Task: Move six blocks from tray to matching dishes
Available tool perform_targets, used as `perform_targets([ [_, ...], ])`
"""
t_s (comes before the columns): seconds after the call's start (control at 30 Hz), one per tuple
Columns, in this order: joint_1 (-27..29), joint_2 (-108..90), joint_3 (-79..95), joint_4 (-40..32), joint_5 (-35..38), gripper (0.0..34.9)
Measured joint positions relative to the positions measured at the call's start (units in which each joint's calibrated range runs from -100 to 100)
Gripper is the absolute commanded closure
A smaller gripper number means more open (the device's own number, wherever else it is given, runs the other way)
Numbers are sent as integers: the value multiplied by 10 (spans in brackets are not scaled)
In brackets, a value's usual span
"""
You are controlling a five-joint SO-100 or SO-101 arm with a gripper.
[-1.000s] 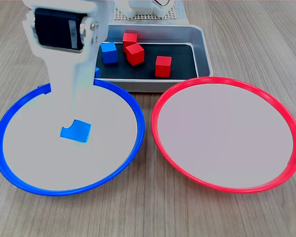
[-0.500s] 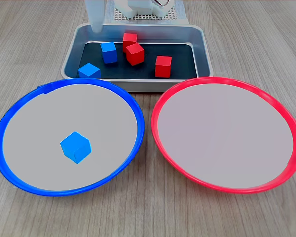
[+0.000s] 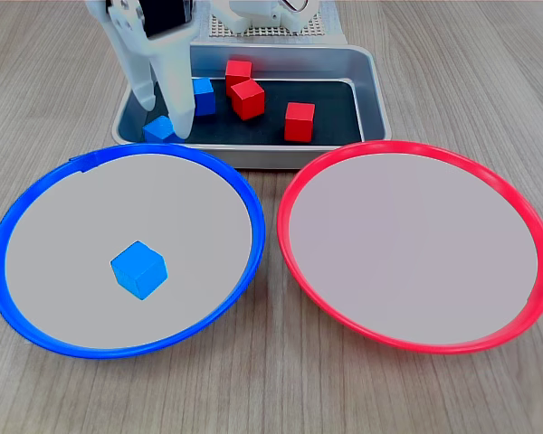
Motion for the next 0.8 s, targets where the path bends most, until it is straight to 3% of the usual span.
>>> perform_targets([
  [0.1,0,16,2,-7,11,179],
  [0.17,0,26,2,-14,17,203],
  [0.27,0,40,2,-28,27,346],
  [0.43,-9,44,-7,-2,45,347],
  [0.53,-35,43,-70,95,45,348],
  [0.57,-50,39,-118,170,37,348],
  [0.6,-57,39,-140,201,31,348],
  [0.7,-110,40,-256,290,-33,348],
  [0.8,-124,69,-355,251,-127,348],
])
